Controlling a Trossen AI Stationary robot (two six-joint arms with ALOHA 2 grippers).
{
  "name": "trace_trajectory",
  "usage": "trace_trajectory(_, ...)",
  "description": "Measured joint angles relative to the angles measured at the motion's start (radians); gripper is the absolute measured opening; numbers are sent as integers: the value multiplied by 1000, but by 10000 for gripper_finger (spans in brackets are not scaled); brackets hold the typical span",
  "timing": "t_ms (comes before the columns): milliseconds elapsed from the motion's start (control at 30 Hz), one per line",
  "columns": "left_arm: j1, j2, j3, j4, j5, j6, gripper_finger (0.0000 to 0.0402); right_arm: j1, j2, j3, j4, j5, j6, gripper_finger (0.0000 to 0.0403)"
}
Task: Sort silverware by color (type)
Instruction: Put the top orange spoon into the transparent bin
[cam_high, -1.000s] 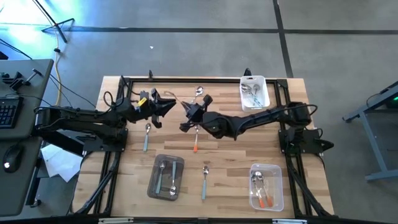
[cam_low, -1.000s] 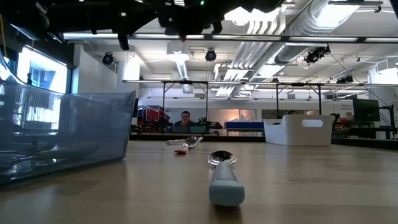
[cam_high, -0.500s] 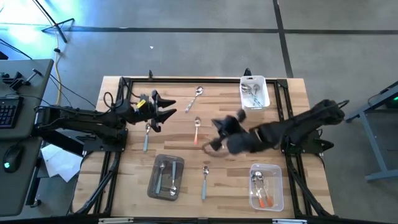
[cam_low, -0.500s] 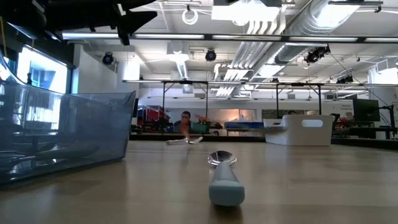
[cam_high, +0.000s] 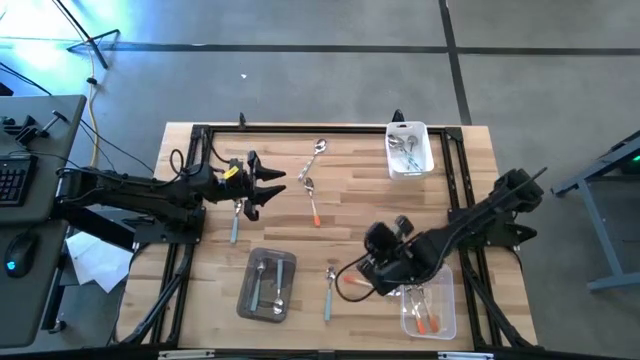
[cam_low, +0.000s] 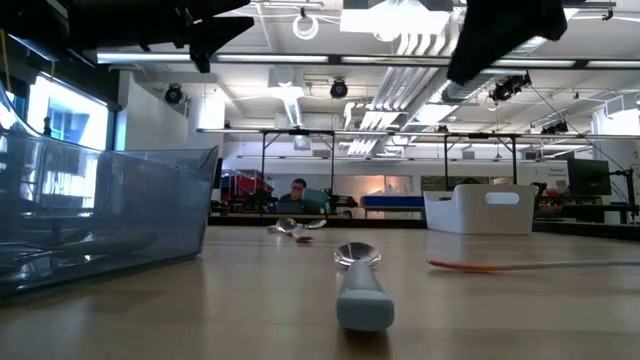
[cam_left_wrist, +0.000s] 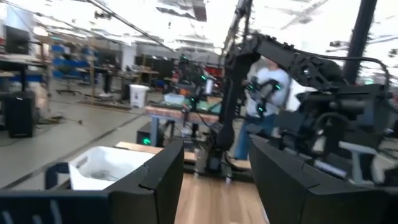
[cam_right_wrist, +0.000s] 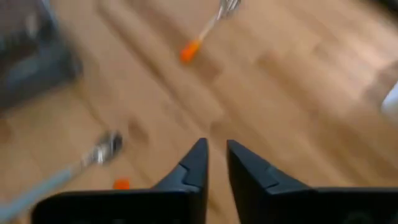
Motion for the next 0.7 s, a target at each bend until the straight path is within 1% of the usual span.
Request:
trace_trajectory(100, -3, 0, 0, -20, 31, -3, 164, -8, 48, 0, 7, -140, -15, 87)
trace_trajectory(200, -11, 0, 0, -26, 34, 7, 158, -9, 95, 0, 20, -290, -29, 136)
trace_trajectory(267, -16, 0, 0, -31, 34, 14, 155, 3, 132, 0, 52, -371, -56, 161)
trace_trajectory(333, -21, 0, 0, -38, 37, 15, 152, 13, 173, 0, 86, -438, -73, 176)
trace_trajectory(500, -35, 0, 0, -67, 40, 26, 145, 33, 267, 0, 138, -526, -60, 181)
trace_trajectory(600, -43, 0, 0, -75, 39, 36, 141, 33, 302, 0, 137, -547, -55, 169)
trace_trajectory(700, -45, 0, 0, -78, 39, 41, 137, 33, 322, 0, 138, -549, -64, 149)
